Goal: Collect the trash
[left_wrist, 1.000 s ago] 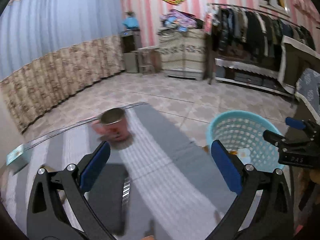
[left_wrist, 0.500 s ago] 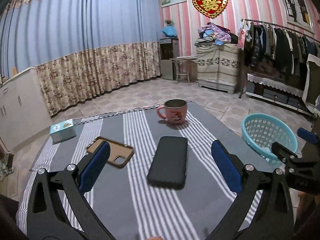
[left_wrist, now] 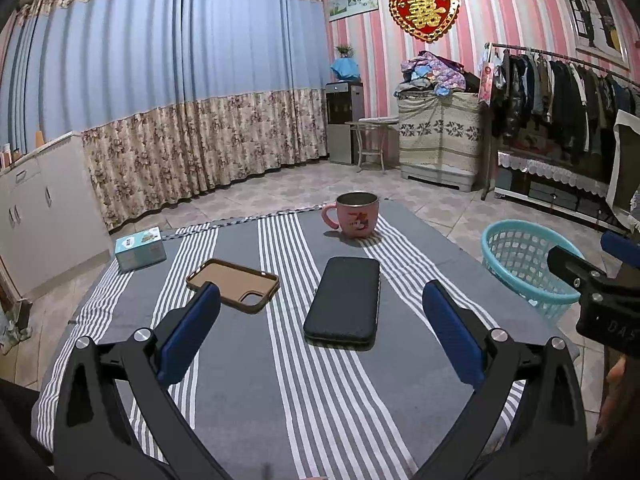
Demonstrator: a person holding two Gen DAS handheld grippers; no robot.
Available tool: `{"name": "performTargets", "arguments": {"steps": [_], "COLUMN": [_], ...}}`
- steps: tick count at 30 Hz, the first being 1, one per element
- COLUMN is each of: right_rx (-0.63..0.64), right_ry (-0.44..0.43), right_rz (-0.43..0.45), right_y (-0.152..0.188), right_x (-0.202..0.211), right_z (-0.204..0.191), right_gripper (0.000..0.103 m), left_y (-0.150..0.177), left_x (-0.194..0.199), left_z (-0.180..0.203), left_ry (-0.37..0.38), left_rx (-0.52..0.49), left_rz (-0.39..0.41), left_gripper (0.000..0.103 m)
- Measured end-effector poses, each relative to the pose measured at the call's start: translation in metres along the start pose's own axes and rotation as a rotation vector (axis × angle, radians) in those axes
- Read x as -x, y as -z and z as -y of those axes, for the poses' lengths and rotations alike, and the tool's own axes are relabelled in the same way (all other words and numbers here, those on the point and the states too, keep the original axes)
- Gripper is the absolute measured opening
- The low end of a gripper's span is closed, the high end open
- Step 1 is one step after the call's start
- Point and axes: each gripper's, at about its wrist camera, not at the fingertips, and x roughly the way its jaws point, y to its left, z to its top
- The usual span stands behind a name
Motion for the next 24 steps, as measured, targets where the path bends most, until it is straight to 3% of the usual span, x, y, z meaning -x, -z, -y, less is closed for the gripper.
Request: {"name": "performTargets", "arguments": {"steps": [24], "right_rx": [0.023], "right_ry": [0.022], "right_rz": [0.034], "right_y": [0.0052], "right_x": [0.0074], "right_z": [-0.0063], "right_gripper": [0.099], "left_y": [-0.0086], "left_x": [0.0098], "left_z": [-0.0008], "left_ry": [0.014], "left_rx": [0.01], "left_rz": [0.017], "left_gripper": [0.098]}}
